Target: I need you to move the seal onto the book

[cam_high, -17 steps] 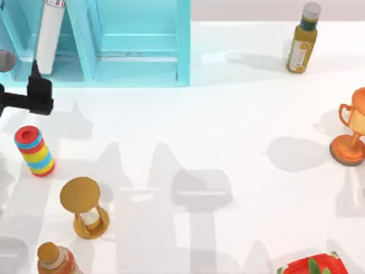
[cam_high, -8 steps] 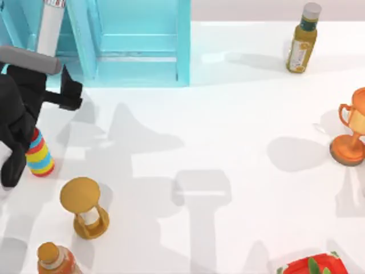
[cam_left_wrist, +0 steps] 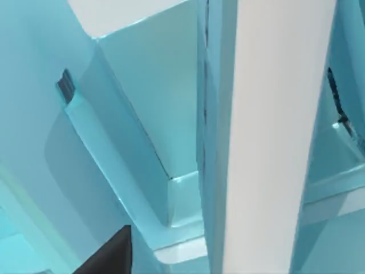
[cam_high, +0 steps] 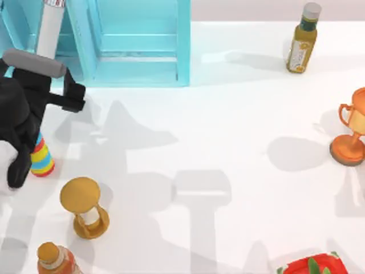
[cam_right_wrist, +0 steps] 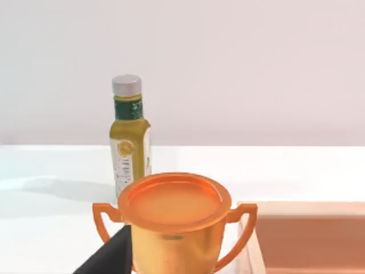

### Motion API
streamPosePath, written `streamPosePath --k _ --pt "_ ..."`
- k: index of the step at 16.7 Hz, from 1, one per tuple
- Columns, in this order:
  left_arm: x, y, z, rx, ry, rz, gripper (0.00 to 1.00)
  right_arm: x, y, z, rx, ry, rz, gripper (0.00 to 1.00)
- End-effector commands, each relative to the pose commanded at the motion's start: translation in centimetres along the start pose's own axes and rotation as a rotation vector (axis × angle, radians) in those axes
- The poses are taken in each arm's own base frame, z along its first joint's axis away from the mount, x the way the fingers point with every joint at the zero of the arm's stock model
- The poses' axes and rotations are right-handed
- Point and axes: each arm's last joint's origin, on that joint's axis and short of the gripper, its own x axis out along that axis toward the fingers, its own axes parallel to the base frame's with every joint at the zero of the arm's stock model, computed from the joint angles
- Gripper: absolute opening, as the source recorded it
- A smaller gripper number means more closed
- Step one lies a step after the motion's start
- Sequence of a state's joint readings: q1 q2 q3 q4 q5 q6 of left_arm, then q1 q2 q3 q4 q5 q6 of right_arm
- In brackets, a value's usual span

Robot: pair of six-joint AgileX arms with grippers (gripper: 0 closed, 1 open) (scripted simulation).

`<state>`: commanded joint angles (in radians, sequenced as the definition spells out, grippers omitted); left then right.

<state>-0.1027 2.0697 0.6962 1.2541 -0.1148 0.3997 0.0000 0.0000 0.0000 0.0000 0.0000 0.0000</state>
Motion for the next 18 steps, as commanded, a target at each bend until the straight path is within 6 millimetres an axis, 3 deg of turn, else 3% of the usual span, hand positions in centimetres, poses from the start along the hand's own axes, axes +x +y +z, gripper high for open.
streamPosePath --k 4,9,14,18 --pt "1.1 0.1 1.1 0.000 -0.008 -0.001 1.00 0.0 0.0 0.0 0.000 0.000 0.000 1.00" --pt "5.5 0.1 2.1 0.002 -0.007 -0.003 1.00 0.0 0.0 0.0 0.000 0.000 0.000 1.00" --pt "9.5 0.0 1.0 0.001 -0.008 -0.001 1.00 0.0 0.0 0.0 0.000 0.000 0.000 1.00" --pt "10.1 -0.2 0.2 0.001 -0.006 -0.003 1.00 0.0 0.0 0.0 0.000 0.000 0.000 1.00"
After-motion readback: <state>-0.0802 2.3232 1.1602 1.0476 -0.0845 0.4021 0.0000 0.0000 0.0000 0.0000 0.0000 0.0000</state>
